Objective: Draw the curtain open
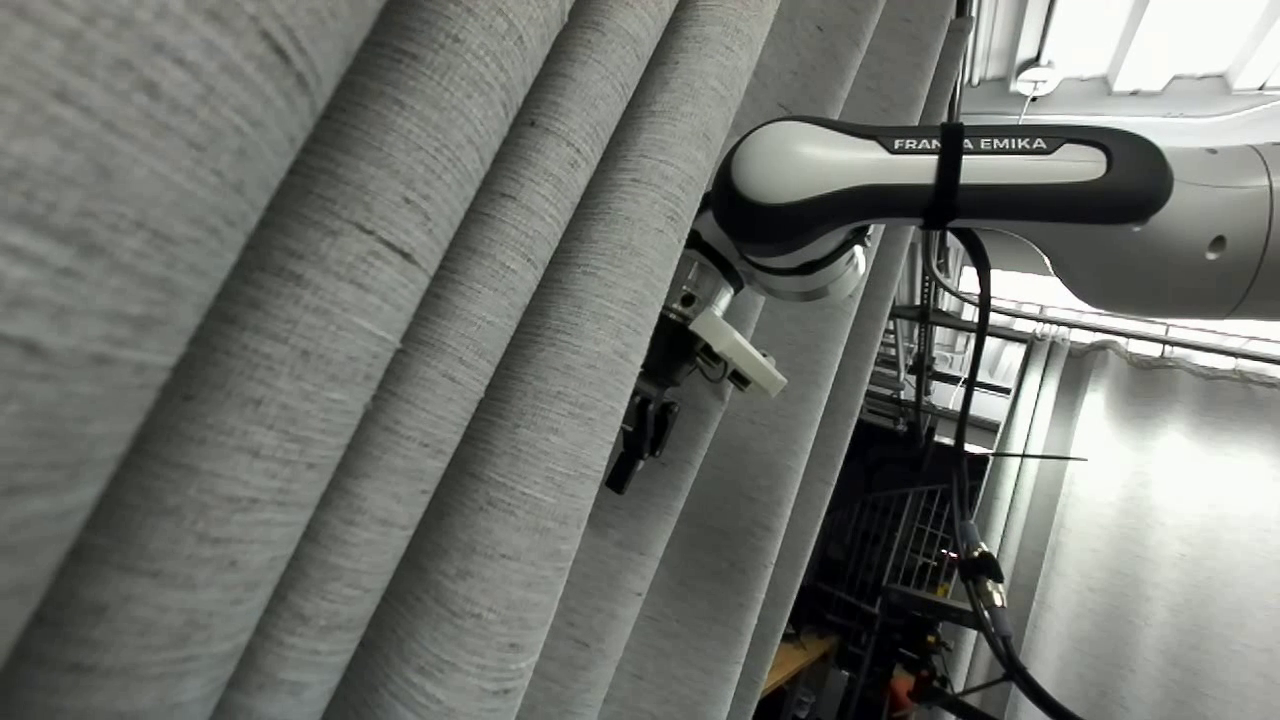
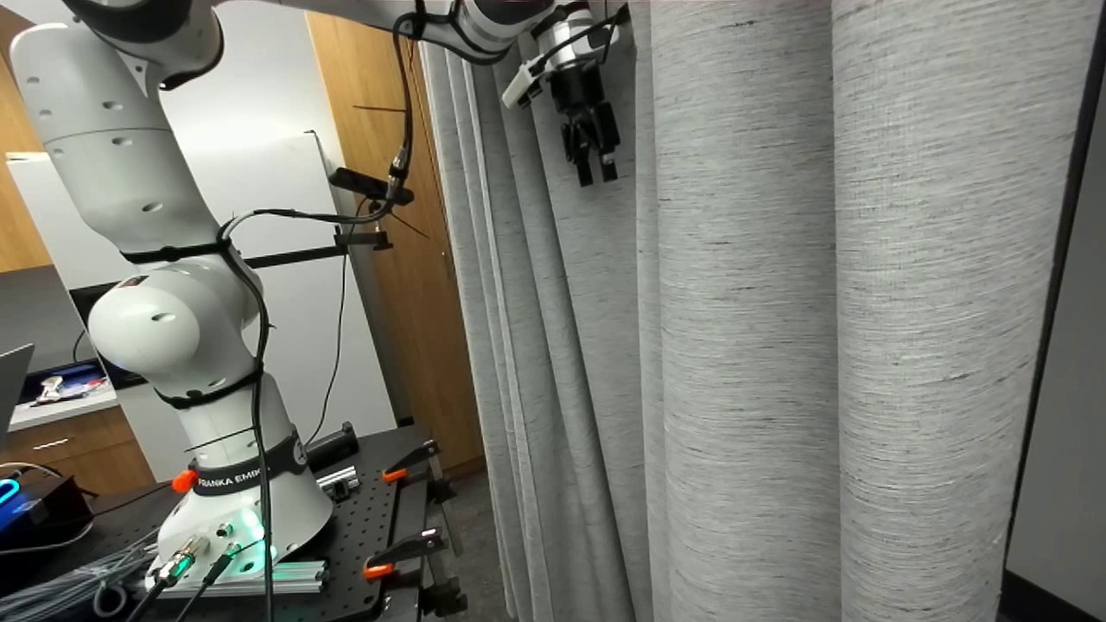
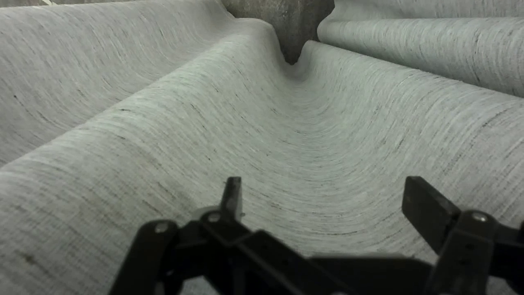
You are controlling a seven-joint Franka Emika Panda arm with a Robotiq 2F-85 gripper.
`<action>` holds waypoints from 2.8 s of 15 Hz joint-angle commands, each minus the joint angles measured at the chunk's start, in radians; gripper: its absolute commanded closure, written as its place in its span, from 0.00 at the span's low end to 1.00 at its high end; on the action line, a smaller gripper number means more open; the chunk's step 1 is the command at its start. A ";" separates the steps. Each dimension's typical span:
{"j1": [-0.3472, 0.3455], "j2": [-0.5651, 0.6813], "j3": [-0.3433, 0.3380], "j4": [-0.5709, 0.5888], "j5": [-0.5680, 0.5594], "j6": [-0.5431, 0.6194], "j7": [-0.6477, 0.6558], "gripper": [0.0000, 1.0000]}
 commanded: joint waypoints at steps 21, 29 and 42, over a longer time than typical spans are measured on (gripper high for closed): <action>-0.149 -0.299 -0.169 -0.263 -0.140 0.014 0.013 0.00; -0.269 -0.307 -0.286 -0.236 -0.160 0.060 0.017 0.00; -0.396 -0.161 -0.371 -0.145 -0.201 0.530 0.084 0.00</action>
